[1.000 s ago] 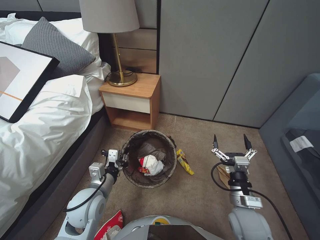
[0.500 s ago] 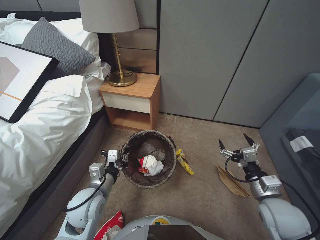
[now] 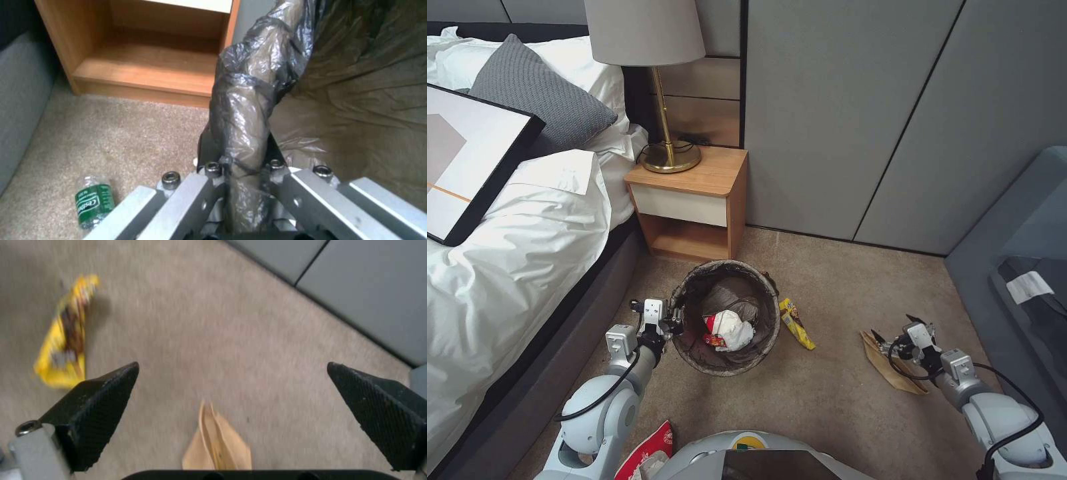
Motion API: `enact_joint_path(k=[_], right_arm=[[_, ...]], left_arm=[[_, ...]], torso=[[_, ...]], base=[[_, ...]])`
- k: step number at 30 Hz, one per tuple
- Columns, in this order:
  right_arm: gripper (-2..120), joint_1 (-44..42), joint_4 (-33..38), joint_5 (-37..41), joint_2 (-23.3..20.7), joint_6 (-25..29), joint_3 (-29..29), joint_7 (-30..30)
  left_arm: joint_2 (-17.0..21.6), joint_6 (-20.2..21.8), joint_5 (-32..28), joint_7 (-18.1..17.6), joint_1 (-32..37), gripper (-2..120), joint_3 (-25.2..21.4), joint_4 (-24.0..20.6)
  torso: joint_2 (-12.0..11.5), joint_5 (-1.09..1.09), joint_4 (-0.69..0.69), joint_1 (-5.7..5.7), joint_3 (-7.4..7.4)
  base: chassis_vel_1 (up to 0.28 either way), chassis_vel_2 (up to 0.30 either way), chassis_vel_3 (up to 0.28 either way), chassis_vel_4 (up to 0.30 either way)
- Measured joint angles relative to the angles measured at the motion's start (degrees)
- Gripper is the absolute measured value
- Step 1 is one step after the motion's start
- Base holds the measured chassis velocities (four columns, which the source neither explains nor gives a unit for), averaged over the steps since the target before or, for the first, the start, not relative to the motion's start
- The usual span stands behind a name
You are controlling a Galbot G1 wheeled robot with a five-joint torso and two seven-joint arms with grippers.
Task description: Pick up the trash bin, then pick up the garbage from the floor and place it into the trash bin.
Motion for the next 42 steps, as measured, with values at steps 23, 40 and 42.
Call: enact_joint_path(k=[23,40,42], right_arm=[[100,4.93,-21.48,-3.76,-2.79,6.78,-2.03,-5.75],[100,11.43,-29.84,-3.68,-1.88,9.69,-4.46,-5.59],[100,11.89,-30.63,-3.85,-1.55,9.73,-4.67,-5.55]], left_arm=[[0.11,0.01,0.47,-0.11,0.67,0,0.06,-0.88],[-0.25,0.23,1.11,-0.20,0.83,0,0.17,-0.89],[-0.31,0.23,1.12,-0.20,0.86,0,0.17,-0.88]], torso=[[0.00,-0.01,0.01,0.00,0.00],[0.00,-0.02,0.01,0.00,0.00],[0.00,-0.02,0.01,0.00,0.00]], base=[[0.000,0.000,0.000,0.000],[0.000,0.000,0.000,0.000],[0.000,0.000,0.000,0.000]])
